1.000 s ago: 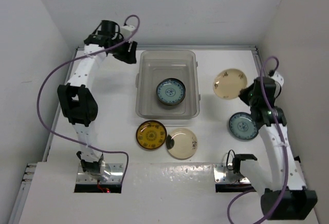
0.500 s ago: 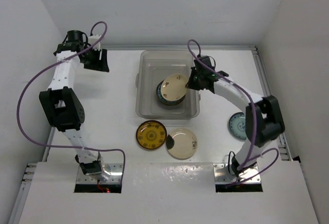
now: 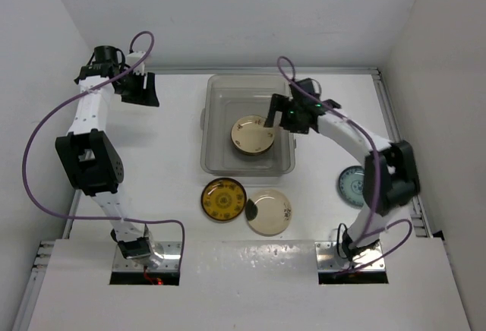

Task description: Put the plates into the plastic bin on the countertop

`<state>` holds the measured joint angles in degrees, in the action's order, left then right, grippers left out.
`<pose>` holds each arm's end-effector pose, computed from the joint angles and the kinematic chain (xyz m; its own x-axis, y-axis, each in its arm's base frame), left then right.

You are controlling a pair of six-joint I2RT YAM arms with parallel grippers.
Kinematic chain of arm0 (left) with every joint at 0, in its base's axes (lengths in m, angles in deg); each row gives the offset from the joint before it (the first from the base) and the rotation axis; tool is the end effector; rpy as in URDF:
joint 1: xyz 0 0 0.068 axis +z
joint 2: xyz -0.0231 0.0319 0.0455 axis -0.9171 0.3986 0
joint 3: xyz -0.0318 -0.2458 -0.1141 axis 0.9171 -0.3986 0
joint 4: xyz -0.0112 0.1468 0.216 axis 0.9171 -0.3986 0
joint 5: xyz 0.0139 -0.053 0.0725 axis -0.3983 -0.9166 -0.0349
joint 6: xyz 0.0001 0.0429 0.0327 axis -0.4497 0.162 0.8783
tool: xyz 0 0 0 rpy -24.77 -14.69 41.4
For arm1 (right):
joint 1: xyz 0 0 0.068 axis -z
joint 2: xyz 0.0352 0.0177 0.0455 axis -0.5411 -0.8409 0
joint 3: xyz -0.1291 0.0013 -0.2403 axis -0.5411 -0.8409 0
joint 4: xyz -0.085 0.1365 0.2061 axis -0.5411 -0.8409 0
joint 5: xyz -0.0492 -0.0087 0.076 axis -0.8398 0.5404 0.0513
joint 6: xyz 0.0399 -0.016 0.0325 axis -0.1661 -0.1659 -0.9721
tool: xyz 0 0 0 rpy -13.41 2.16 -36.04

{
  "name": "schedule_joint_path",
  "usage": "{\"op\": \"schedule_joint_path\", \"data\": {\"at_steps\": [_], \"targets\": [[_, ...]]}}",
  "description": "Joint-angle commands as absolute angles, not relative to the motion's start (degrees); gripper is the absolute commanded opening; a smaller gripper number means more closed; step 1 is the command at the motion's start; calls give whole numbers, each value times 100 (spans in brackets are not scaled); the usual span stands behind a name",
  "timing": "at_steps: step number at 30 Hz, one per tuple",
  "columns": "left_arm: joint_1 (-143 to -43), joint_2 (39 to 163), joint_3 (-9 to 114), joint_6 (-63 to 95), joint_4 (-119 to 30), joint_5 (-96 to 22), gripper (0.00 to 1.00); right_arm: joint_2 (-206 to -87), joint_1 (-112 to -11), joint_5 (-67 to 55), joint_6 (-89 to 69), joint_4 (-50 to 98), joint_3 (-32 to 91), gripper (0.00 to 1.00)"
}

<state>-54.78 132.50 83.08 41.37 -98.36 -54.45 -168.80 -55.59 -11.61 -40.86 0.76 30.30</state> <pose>0.3998 0.0671 0.3201 -0.7735 0.0542 -0.6314 0.2460 0.9439 -0.2203 0.3640 0.1544 0.2276 -0.8120 0.3183 -0.4892 0.1129 0.9080 0.4034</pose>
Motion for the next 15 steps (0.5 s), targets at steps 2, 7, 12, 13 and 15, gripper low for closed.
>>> {"op": "schedule_joint_path", "data": {"at_steps": [2, 7, 12, 13, 15], "targets": [[-5429, 12784, 8171, 4261, -9790, -5548, 65, -14688, -4693, -1713, -4449, -23, 1769, 99], [-5377, 12678, 7950, 4323, -9790, -5548, 65, -12590, -2332, -2221, -5301, -670, -556, 51], [-5377, 12625, 7836, 4376, -9790, -5661, 65, -10943, -483, -2679, -5724, -867, -2079, 86], [-5377, 12625, 7836, 4376, -9790, -5662, 65, -10837, -11, -2706, -5811, -875, -2188, 88], [-5316, 12625, 7836, 4376, -9790, -5731, 65, -10590, 177, -2688, -5865, -771, -2477, 90]]}}
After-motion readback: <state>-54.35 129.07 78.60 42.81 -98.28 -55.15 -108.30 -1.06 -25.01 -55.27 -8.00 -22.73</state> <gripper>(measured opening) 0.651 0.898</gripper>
